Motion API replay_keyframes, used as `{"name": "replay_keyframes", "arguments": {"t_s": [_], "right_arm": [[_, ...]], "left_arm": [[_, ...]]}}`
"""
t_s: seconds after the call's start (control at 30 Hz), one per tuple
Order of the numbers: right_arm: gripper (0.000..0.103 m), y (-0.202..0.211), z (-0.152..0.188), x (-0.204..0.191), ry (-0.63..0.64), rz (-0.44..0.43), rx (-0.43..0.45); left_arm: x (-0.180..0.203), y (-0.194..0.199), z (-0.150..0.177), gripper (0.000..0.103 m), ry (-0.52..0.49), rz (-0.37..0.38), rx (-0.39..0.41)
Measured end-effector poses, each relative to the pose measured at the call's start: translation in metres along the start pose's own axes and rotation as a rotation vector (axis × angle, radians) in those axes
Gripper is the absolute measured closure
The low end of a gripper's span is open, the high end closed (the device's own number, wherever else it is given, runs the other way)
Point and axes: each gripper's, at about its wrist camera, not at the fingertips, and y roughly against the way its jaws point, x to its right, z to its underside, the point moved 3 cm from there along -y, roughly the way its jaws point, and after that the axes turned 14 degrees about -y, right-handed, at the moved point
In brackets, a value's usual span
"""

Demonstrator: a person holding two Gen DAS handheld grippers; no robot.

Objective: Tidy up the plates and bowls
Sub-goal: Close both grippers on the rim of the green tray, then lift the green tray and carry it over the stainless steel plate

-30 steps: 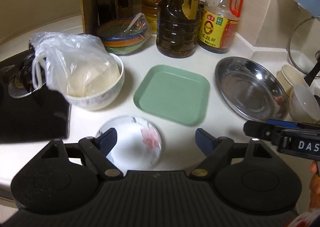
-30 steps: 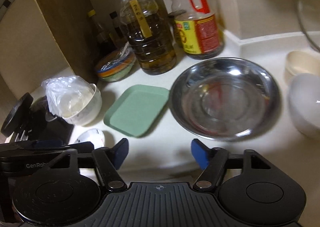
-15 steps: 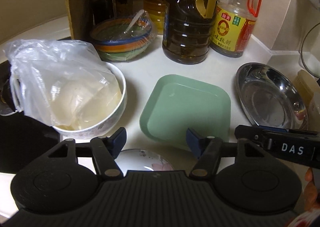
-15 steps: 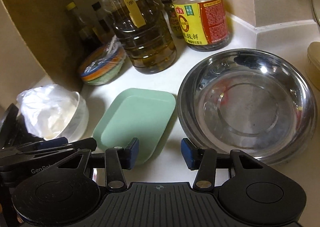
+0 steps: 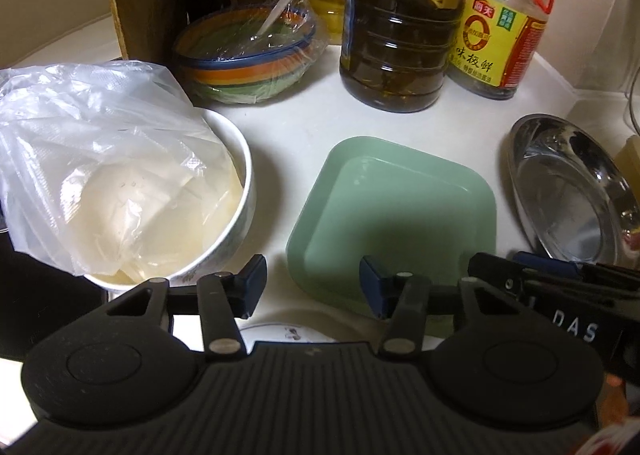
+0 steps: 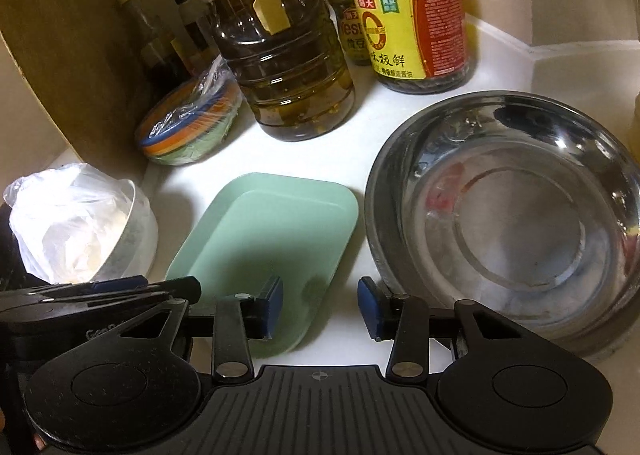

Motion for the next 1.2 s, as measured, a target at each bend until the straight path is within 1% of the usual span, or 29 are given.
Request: {"name": "replay_keyframes", "arguments": {"t_s": [0.07, 0.13, 0.2, 0.27, 0.33, 0.4, 0.47, 0.57, 0.67, 0.87, 1.0, 1.2], "right_arm": [[0.062, -0.002, 0.001, -0.003, 0.010, 0.025, 0.003], [0.063, -0.004, 0.002, -0.005, 0.013, 0.033, 0.009], [0.065, -0.007, 0.002, -0.005, 0.014, 0.038, 0.010], [0.072, -0.010, 0.002, -0.005, 0.009, 0.045, 0.014], [0.076, -0.011, 0.001, -0.004, 0.011, 0.049, 0.024], [0.080, -0.012, 0.001, -0.005, 0.016, 0.049, 0.027], [0.086, -0.014, 0.001, -0.006, 0.024, 0.050, 0.028], [0.089, -0.015, 0.002, -0.007, 0.035, 0.062, 0.037], [0.093, -0.015, 0.001, -0.007, 0.047, 0.071, 0.045], [0.094, -0.010, 0.000, -0.012, 0.089, 0.071, 0.085], [0.094, -0.006, -0.003, -0.015, 0.100, 0.059, 0.100], [0.095, 0.004, -0.007, -0.024, 0.120, 0.046, 0.147]], "left_arm": [[0.000, -0.004, -0.002, 0.056, 0.001, -0.003, -0.012], [0.000, -0.007, -0.003, 0.057, 0.002, -0.007, -0.020], [0.000, -0.009, -0.004, 0.060, 0.001, -0.009, -0.026], [0.001, -0.011, -0.005, 0.066, -0.005, -0.009, -0.024], [0.002, -0.012, -0.005, 0.066, -0.014, -0.012, -0.021], [0.003, -0.012, -0.006, 0.069, -0.021, -0.008, -0.020], [0.004, -0.014, -0.006, 0.070, -0.025, -0.007, -0.024], [0.004, -0.014, -0.005, 0.072, -0.029, -0.013, -0.020], [0.003, -0.014, -0.004, 0.078, -0.025, -0.019, -0.017], [0.001, -0.008, -0.003, 0.079, -0.020, -0.015, -0.001], [-0.001, 0.001, -0.004, 0.079, -0.013, -0.014, 0.022], [-0.003, 0.012, -0.008, 0.079, -0.017, -0.010, 0.057]]}}
